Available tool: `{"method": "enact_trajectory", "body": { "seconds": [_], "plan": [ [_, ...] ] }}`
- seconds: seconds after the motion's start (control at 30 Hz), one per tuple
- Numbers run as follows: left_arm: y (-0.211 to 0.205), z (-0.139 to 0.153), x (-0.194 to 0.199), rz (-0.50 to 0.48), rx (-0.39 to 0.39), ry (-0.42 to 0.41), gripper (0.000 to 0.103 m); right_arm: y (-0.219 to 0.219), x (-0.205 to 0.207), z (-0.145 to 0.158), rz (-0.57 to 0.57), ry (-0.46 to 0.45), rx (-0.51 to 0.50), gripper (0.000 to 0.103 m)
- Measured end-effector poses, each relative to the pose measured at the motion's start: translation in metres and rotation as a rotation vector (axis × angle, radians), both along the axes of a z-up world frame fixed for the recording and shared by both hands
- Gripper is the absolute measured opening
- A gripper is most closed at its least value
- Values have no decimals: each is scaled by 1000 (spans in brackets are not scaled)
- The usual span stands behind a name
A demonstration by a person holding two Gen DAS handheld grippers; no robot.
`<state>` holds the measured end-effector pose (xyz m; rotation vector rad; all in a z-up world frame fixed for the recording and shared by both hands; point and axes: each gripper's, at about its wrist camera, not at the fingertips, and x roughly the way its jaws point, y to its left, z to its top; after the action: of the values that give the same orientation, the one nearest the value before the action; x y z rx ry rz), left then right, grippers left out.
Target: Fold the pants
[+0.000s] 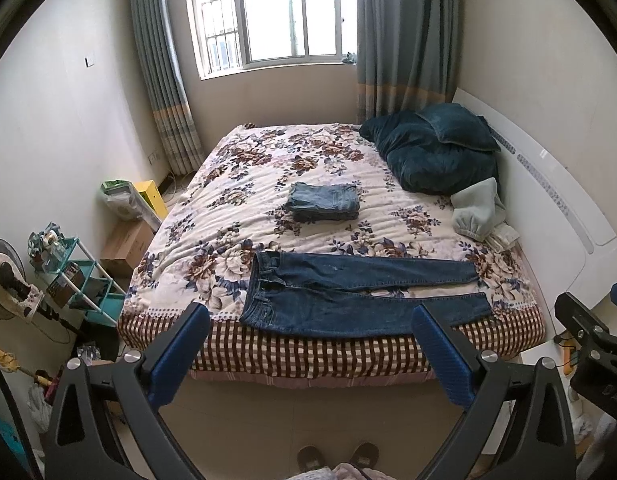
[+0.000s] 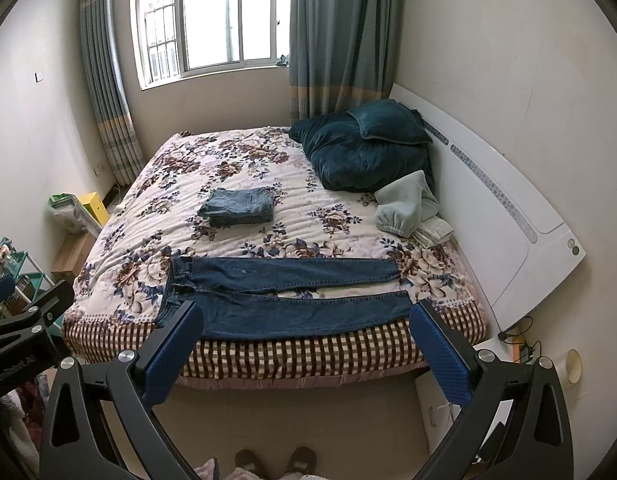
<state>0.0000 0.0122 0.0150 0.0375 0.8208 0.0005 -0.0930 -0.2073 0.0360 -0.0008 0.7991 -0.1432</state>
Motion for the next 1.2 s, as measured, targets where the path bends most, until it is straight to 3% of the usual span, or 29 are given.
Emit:
{"method": "enact_trajectory", "body": {
  "seconds": [1.2],
  "plan": [
    [-13,3,-2,-3,8,-9,103,8,-2,-8,5,5,7,103]
  ]
}}
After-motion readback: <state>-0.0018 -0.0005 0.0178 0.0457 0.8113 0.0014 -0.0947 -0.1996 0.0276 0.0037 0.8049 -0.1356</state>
